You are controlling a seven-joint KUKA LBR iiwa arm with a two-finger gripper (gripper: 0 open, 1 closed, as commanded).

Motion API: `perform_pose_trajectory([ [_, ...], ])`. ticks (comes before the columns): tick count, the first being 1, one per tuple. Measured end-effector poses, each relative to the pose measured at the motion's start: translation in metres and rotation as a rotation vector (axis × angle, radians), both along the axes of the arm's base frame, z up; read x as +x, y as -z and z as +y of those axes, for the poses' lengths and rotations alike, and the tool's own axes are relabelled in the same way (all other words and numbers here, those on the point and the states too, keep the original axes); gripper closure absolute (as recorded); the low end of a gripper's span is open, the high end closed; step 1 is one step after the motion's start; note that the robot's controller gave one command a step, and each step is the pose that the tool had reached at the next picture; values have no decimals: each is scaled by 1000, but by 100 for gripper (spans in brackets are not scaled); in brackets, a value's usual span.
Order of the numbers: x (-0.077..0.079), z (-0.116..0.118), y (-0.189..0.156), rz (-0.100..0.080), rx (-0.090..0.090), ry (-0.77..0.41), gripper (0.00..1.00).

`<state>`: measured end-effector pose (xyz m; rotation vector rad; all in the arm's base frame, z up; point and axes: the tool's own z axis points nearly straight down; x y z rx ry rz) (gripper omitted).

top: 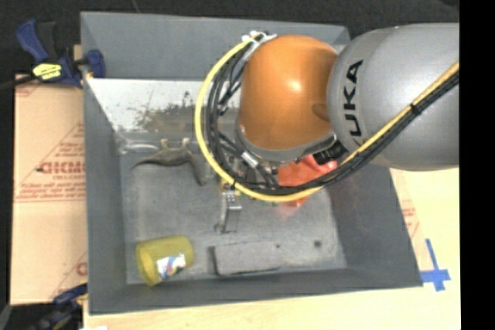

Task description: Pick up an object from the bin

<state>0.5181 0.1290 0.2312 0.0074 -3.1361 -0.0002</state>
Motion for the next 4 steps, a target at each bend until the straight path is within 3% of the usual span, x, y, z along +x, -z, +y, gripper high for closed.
perform_pose_trajectory([
  [1, 2, -1, -5, -8, 1, 5, 0],
  [2, -15, 37, 120, -10, 1, -218, 0],
  [3, -45, 68, 68, -22, 2, -408, 0],
  [4, -28, 86, 131, -11, 3, -369, 0],
])
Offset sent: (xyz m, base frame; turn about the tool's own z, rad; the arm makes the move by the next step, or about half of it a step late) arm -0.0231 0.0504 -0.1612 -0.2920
